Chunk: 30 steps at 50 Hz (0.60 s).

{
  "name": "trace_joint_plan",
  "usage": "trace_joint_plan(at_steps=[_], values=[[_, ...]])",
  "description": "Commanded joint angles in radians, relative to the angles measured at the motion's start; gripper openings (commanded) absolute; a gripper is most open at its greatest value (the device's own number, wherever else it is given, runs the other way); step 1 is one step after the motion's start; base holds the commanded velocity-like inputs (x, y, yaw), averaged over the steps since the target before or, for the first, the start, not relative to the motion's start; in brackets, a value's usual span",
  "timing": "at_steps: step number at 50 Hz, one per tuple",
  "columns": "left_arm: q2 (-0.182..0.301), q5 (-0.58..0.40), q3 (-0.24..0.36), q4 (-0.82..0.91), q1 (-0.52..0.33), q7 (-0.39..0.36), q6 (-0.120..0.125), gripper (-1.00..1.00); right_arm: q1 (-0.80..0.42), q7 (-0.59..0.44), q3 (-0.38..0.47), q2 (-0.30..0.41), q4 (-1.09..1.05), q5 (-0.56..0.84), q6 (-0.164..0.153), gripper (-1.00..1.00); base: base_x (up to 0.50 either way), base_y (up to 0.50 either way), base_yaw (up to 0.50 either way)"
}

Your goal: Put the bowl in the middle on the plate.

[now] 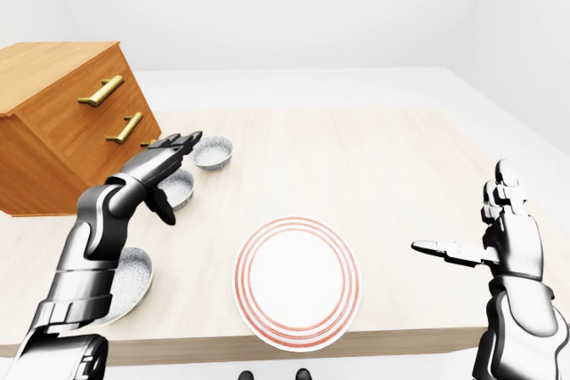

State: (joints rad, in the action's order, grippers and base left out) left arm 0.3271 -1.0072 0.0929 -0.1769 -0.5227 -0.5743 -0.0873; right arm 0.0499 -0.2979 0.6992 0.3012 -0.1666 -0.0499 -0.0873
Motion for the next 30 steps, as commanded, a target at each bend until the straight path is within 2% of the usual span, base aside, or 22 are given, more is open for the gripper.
trace_joint_plan(at_steps=[1,9,22,24,30], values=[[-0.014,-0.013,-0.015,-0.040,-0.009,0.054,0.000,1.00,-0.001,0.000,-0.001,-0.001,0.002,0.002,0.000,1.00,0.00,0.00,0.00],[-0.006,-0.027,-0.017,-0.061,-0.020,0.049,0.000,1.00,-0.003,0.004,-0.006,0.003,0.028,0.000,0.000,1.00,0.00,0.00,0.00],[0.003,-0.103,-0.039,-0.200,-0.037,0.153,0.000,1.00,-0.003,0.007,-0.008,0.007,0.022,-0.002,0.000,1.00,0.00,0.00,0.00],[0.002,-0.113,-0.040,-0.178,-0.029,0.135,0.000,1.00,-0.004,0.006,-0.007,0.006,0.019,-0.002,0.000,1.00,0.00,0.00,0.00],[0.007,-0.134,-0.039,-0.196,-0.042,0.159,0.000,1.00,-0.001,0.003,-0.002,0.003,-0.001,0.000,0.000,1.00,0.00,0.00,0.00]])
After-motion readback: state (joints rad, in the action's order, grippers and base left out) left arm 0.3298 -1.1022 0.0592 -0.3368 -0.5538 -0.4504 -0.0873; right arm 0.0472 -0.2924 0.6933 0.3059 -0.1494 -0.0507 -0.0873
